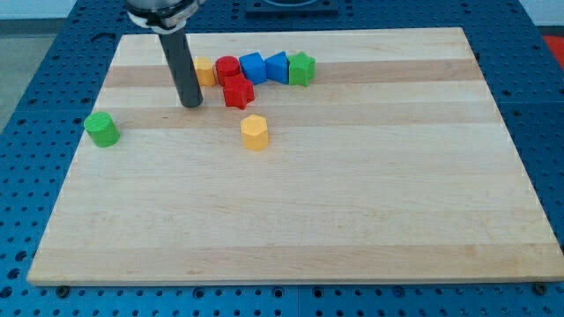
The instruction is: Slide the red star below the blue cube
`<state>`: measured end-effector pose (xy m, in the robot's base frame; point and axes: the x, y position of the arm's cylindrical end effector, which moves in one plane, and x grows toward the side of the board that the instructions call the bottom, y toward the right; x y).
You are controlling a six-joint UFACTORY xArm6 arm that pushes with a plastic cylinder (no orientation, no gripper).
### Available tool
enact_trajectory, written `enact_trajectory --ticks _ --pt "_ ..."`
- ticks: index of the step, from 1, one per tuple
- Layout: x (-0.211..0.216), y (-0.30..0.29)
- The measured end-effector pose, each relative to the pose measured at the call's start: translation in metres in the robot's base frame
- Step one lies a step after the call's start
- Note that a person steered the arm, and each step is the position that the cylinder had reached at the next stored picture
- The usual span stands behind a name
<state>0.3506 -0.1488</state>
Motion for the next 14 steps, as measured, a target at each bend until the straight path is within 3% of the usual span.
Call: enact_trajectory --ticks 4,7,12,14 --pt "-0.009 0.050" --pt "0.027 0.051" --pt "0.012 0.064" --pt "0.027 0.047"
